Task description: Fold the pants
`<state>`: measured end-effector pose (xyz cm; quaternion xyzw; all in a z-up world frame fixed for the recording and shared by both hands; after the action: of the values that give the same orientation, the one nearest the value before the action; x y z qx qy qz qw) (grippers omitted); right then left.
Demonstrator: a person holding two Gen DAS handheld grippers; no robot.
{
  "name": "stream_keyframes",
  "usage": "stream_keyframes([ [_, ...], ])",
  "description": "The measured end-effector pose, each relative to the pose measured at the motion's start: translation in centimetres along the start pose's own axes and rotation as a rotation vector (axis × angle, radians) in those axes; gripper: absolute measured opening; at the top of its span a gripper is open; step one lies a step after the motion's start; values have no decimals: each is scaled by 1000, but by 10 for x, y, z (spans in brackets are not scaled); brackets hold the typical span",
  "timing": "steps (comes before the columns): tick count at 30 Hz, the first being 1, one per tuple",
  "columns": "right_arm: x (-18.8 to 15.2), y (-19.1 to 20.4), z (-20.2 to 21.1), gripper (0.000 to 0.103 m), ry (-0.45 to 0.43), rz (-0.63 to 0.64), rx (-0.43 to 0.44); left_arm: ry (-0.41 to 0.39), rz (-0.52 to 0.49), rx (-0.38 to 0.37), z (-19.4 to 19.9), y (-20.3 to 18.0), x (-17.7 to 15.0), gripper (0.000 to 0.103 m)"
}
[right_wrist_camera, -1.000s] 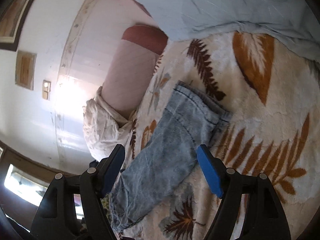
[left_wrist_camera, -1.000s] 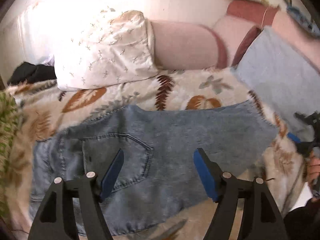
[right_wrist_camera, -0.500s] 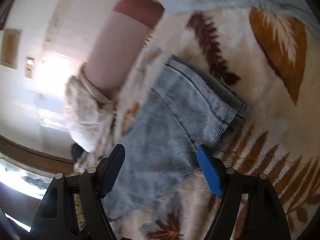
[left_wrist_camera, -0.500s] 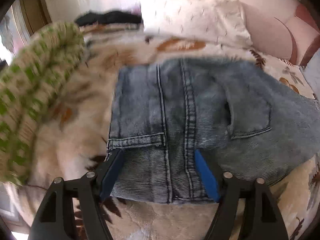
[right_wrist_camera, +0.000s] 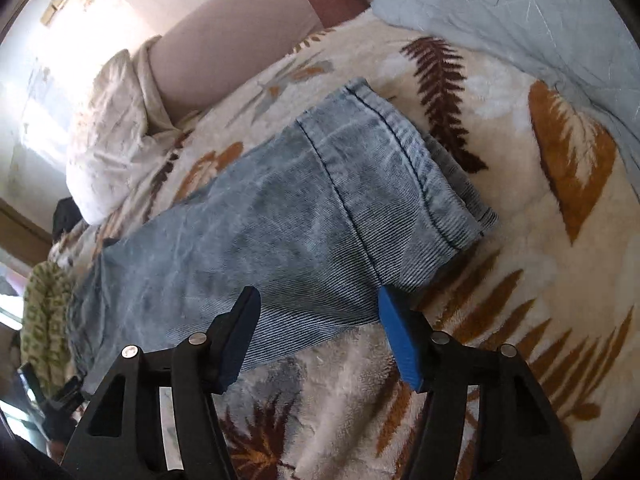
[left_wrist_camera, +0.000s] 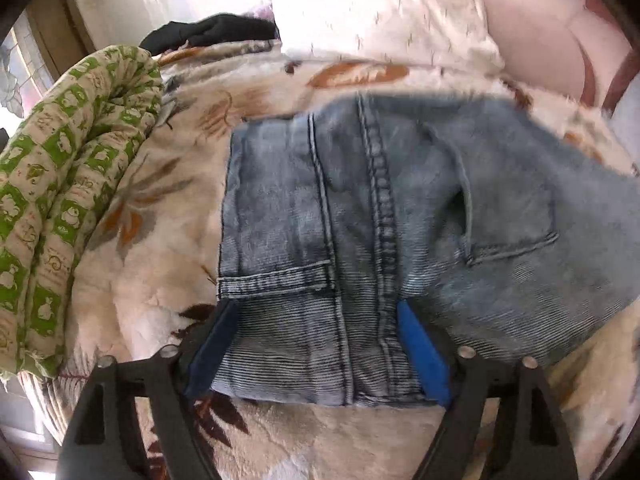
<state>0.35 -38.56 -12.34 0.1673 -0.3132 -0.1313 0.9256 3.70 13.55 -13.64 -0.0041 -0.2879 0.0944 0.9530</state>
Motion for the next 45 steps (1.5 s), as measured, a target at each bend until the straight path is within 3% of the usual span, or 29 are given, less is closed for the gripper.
stream_keyframes([
  [2, 1, -20, 29, 62, -130, -152, 142, -57, 7, -46, 20, -8, 9, 79],
  [5, -8, -54, 65, 66, -291, -369, 262, -140, -43, -95, 49, -39, 25, 80],
  [7, -17, -69, 71, 67, -331, -480, 315, -150, -85, -136, 61, -69, 34, 80],
  [10, -29, -82, 64, 67, -320, -597, 368, -128, -144, -193, 71, -119, 42, 82],
  [14, -36, -83, 50, 67, -251, -618, 347, -83, -248, -261, 77, -185, 36, 91],
  [22, -46, -92, 28, 66, -174, -696, 298, -12, -506, -303, 68, -311, 19, 91],
  [28, -35, -100, 18, 65, -169, -700, 264, 25, -651, -360, 64, -390, 8, 91],
  [37, -34, -106, 15, 66, -174, -770, 279, 102, -749, -427, 29, -474, 15, 91],
  [45, -34, -107, 16, 68, -187, -783, 270, 146, -860, -504, 8, -515, 4, 91],
])
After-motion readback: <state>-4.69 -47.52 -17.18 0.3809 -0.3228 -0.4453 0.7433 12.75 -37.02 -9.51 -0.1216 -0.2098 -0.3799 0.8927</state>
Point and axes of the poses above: each gripper's, at about its wrist camera, not at the fingertips, and z roughly against the way its jaws point, y to its left, x to its top, the point moved 4 cm from there along -z, roughly the way its jaws point, and after that the axes turned 15 degrees about z, right-handed, at the moved point
